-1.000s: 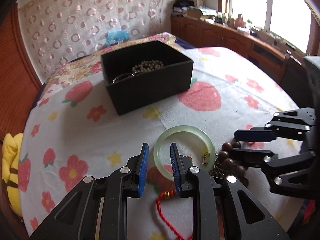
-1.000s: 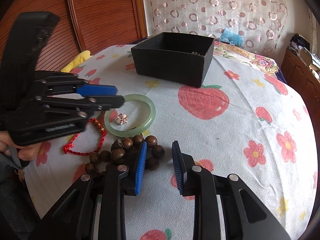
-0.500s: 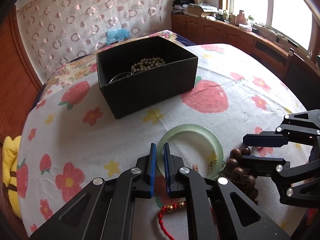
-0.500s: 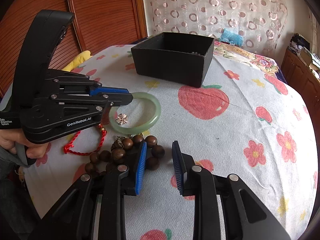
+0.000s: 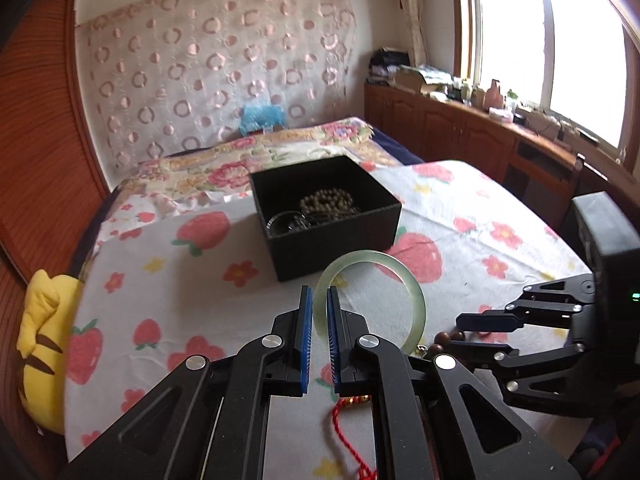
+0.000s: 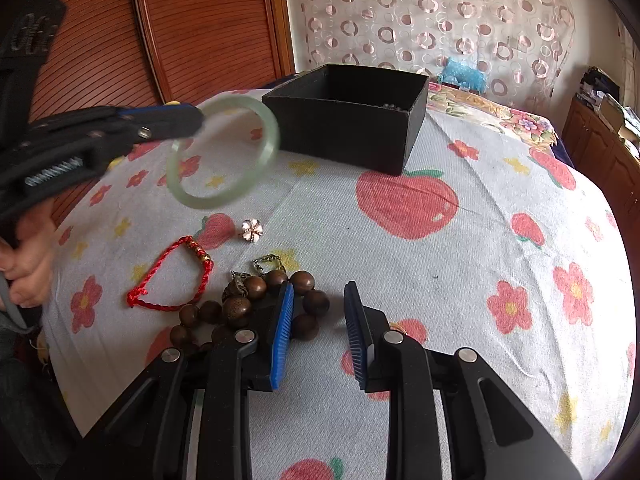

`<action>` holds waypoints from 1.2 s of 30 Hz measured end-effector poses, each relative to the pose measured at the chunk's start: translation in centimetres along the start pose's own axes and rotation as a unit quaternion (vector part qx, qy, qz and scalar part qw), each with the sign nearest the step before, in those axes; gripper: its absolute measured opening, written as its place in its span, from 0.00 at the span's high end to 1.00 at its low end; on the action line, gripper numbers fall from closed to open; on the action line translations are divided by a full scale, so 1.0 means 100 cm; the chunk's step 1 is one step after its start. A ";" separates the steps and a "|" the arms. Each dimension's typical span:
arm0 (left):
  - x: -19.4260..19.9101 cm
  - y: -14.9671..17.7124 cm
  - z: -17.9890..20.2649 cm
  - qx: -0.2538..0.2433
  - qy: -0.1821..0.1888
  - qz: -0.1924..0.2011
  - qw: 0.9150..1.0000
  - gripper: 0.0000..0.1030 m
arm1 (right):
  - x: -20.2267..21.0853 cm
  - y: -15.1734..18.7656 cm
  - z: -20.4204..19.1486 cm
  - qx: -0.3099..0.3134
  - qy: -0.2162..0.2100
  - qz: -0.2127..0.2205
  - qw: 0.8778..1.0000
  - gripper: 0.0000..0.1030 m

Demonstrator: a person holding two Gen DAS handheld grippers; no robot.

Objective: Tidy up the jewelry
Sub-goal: 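Close the left tool on the jade bangle rim and lift it, then grasp the dark wooden-bead bracelet with the right tool while the left tool holds the bangle raised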

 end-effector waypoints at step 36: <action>0.041 -0.016 -0.034 0.031 -0.010 0.067 0.997 0.94 | 0.101 -0.102 -0.010 0.069 0.040 0.119 0.990 0.86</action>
Point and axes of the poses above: each gripper's, at about its wrist camera, not at the fingertips, and x roughly against the way its jaws point, z to its right, y to its underside, the point moved 10 cm from there along -x, roughly the way its jaws point, and after that the axes turned 4 degrees about -y, right-handed, at the moved point
